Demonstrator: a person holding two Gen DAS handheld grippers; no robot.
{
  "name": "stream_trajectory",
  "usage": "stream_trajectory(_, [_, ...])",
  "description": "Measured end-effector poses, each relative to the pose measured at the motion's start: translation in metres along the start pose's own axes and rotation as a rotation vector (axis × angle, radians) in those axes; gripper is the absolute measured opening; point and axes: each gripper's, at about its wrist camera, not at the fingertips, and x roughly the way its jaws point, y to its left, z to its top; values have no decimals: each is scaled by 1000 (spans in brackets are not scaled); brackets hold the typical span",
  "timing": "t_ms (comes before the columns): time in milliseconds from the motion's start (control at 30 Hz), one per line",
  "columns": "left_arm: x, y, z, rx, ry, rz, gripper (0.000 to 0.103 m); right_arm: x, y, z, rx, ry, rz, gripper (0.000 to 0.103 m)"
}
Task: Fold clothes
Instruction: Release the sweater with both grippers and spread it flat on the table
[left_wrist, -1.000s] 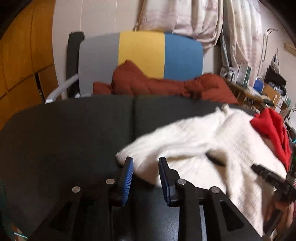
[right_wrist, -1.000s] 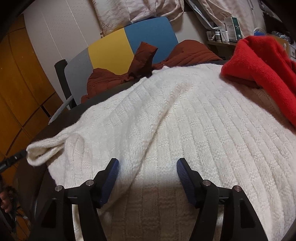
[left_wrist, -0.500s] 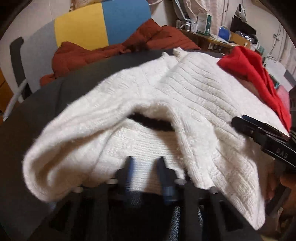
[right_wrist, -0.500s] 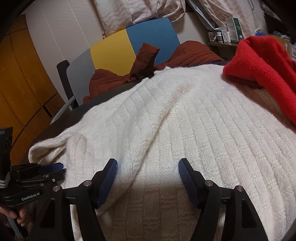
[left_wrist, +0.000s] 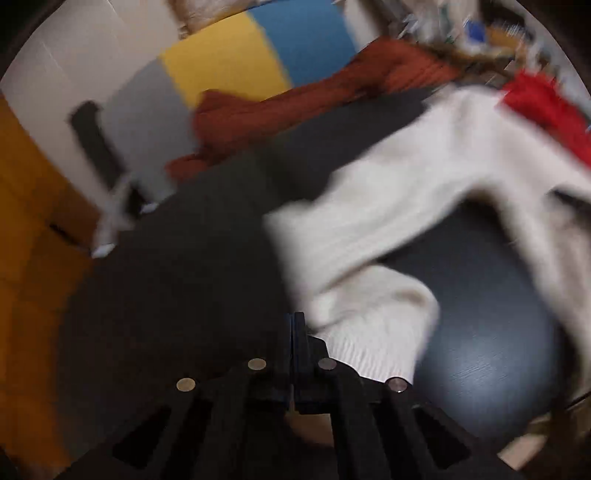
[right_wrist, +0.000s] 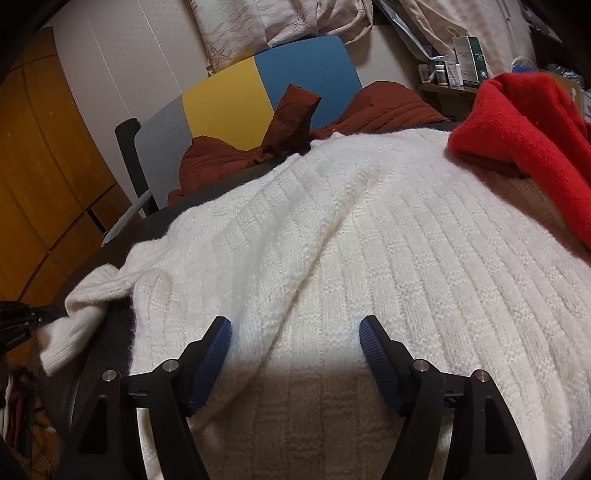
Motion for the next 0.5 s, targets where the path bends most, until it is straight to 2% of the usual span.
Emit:
stream_trajectory(167, [6, 67, -6, -55, 28, 192, 2, 0, 1, -1, -1, 0, 0, 74])
stream_trajectory(200, [8, 66, -5, -60, 24, 191, 2, 0, 1, -1, -2, 1, -1, 75])
stream_trajectory(500, [16, -13, 15, -84, -60, -21, 6, 2, 9, 6, -32, 40, -41, 76])
